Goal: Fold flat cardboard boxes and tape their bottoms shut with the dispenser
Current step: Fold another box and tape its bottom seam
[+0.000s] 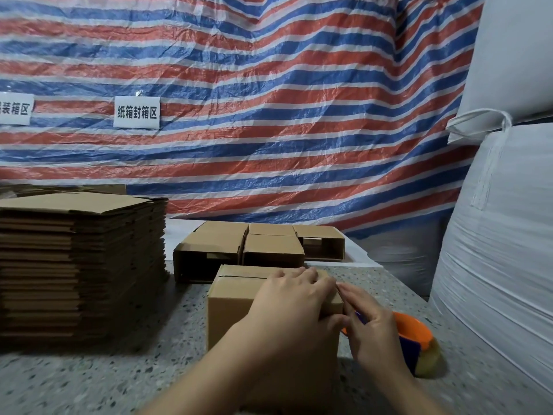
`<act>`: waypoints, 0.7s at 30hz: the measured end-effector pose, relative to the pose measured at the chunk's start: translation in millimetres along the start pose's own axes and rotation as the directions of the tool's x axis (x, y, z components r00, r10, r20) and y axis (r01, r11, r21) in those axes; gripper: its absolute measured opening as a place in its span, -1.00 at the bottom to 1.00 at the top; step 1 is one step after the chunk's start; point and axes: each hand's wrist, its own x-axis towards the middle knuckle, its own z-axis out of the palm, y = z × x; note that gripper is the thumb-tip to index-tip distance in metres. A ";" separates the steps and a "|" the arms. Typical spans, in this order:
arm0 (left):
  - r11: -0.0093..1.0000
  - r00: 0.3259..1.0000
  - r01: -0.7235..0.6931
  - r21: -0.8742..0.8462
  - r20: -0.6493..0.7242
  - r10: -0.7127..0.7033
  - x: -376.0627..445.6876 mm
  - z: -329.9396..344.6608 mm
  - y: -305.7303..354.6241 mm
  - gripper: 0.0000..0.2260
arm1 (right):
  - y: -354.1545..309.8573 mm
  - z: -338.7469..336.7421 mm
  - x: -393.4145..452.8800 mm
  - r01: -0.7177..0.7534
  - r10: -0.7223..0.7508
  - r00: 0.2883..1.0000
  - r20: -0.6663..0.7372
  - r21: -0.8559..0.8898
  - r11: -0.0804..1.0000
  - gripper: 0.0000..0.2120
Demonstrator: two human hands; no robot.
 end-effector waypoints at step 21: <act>1.000 1.000 0.010 -0.015 0.002 -0.010 0.5 -1.3 1.5 -0.48 | -12.5 15.0 -14.6 -0.053 0.053 0.998 0.022 0.015 0.998 -0.30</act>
